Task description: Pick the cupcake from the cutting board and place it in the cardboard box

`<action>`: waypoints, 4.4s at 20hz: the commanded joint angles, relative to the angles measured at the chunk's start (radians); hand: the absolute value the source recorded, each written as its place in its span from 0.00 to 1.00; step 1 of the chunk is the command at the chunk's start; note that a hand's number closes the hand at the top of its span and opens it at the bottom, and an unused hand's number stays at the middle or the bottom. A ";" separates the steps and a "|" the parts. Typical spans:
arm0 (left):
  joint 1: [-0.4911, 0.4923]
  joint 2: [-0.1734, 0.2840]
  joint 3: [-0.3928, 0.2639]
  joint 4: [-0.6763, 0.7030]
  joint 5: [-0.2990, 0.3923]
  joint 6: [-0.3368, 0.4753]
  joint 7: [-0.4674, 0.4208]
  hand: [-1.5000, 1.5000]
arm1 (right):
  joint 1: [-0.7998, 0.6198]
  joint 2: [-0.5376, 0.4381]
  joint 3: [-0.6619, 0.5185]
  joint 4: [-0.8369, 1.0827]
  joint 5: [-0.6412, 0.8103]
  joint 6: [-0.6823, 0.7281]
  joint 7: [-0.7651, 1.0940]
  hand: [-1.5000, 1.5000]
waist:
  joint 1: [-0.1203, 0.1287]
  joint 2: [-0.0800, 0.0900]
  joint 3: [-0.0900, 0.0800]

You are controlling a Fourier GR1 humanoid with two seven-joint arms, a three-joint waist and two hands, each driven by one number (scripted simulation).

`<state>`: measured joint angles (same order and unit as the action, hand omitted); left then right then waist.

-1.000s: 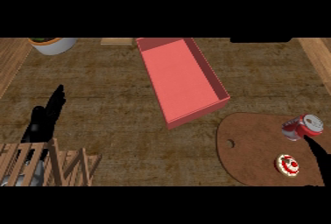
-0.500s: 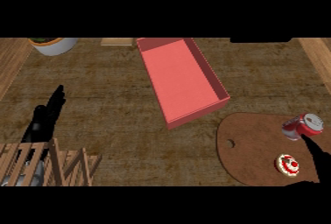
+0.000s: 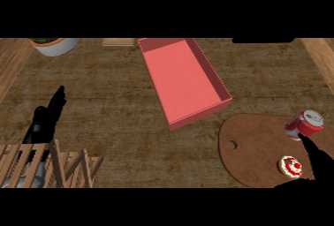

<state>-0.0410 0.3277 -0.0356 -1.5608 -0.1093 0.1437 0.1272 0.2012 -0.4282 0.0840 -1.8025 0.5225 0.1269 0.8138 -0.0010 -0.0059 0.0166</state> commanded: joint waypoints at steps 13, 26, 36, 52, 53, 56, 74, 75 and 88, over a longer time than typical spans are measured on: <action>0.077 -0.055 -0.011 0.006 0.007 0.008 -0.048 0.50 | 0.013 -0.011 0.005 0.112 0.225 -0.116 -0.123 1.00 | 0.002 0.005 -0.017; 0.032 -0.028 0.008 0.046 0.021 -0.019 -0.055 0.50 | -0.383 0.009 0.113 0.337 0.402 -0.064 -0.200 1.00 | 0.012 0.007 -0.017; 0.052 -0.055 -0.023 0.006 0.010 0.003 -0.019 0.50 | -0.451 0.002 0.043 0.195 0.365 -0.093 -0.270 1.00 | 0.001 0.004 -0.016; 0.010 -0.044 -0.036 0.028 -0.003 0.012 -0.028 0.50 | -0.903 0.209 0.012 0.256 0.219 -0.101 -0.294 1.00 | 0.020 0.009 -0.017; -0.039 -0.061 -0.023 0.100 0.007 0.019 -0.037 0.50 | -0.912 0.244 0.054 0.256 0.265 -0.112 -0.250 1.00 | 0.013 0.010 -0.018; 0.038 -0.024 -0.017 -0.027 0.029 0.000 0.012 0.50 | -1.045 0.255 0.010 0.322 0.256 -0.070 -0.184 1.00 | 0.025 0.006 -0.017; -0.034 -0.075 -0.063 0.044 -0.018 0.030 -0.021 0.50 | -1.396 0.379 -0.120 1.227 0.309 -0.320 -0.369 1.00 | 0.051 0.024 -0.017; -0.005 -0.032 -0.033 0.032 0.022 -0.012 -0.047 0.50 | -1.364 0.396 -0.143 1.262 0.302 -0.392 -0.381 1.00 | 0.072 0.031 -0.017; -0.047 -0.030 -0.044 0.025 0.027 -0.011 -0.006 0.50 | -1.414 0.386 -0.354 1.370 0.147 -0.683 -0.602 0.00 | 0.069 0.032 -0.015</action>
<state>-0.1119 0.3214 -0.0735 -1.5420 -0.0792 0.1219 0.1309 -1.1958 -0.0286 -0.1960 -0.4160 0.7274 -0.4575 0.2594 0.0723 0.0257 0.0158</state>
